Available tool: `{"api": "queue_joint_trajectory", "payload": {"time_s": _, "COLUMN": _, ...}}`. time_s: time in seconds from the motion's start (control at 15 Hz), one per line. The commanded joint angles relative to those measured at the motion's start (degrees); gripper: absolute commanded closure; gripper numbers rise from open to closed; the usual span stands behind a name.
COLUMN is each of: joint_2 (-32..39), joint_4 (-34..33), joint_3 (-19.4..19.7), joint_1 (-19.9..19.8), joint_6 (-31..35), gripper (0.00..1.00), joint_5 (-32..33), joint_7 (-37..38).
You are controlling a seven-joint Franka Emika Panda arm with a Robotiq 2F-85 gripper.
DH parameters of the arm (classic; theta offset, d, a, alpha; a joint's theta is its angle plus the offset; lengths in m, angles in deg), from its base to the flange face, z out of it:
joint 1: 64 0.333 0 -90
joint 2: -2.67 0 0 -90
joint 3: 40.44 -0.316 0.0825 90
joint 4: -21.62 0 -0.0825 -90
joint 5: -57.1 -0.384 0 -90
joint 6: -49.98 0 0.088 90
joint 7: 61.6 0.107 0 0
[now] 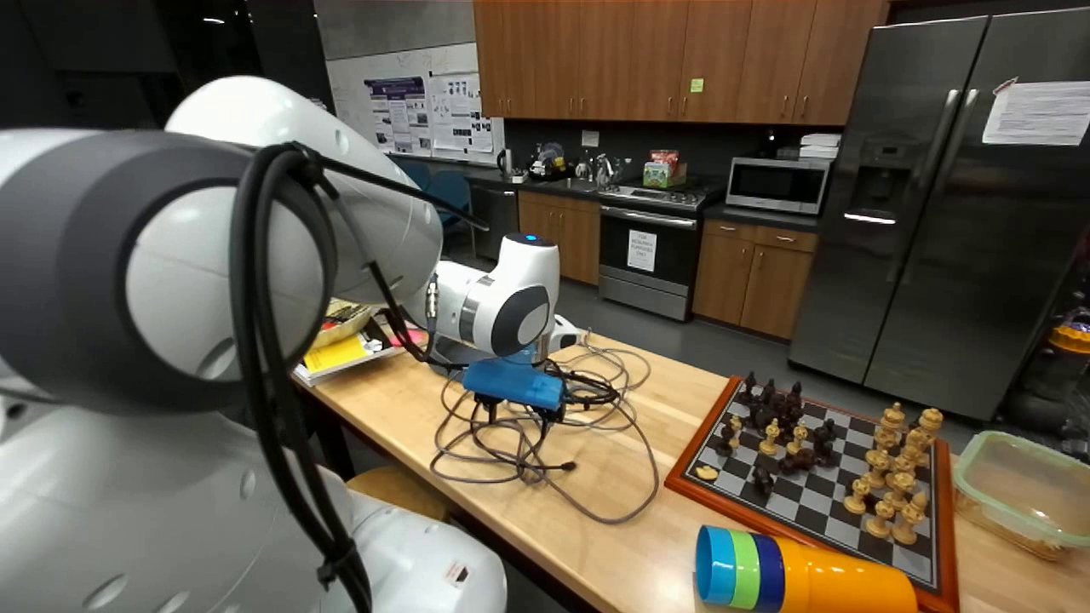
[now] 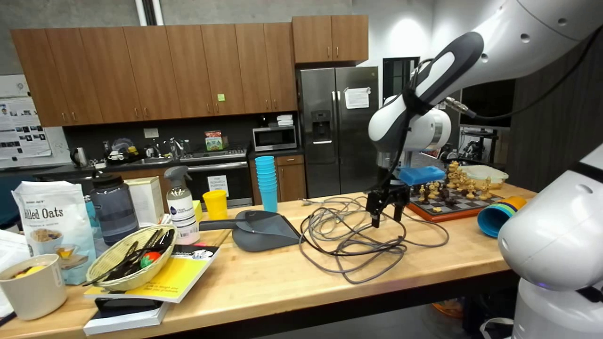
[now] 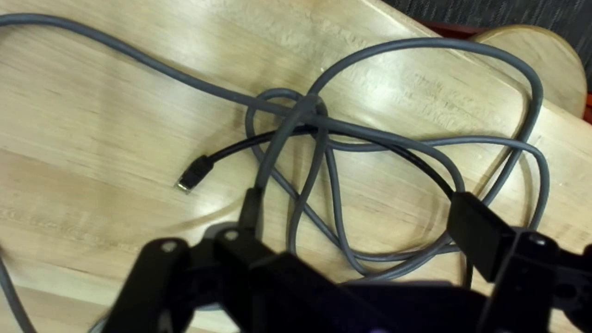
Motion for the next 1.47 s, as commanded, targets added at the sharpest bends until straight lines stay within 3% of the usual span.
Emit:
{"api": "queue_joint_trajectory", "payload": {"time_s": 0.0, "joint_2": 1.46, "joint_4": -0.07, "joint_3": 0.23, "joint_1": -0.01, "joint_6": 1.86, "gripper": 0.00, "joint_5": 0.04, "joint_7": 0.23}}
{"api": "queue_joint_trajectory", "payload": {"time_s": 1.4, "joint_2": 5.36, "joint_4": -0.55, "joint_3": 1.36, "joint_1": -3.25, "joint_6": 5.04, "gripper": 0.00, "joint_5": 1.87, "joint_7": -0.19}}
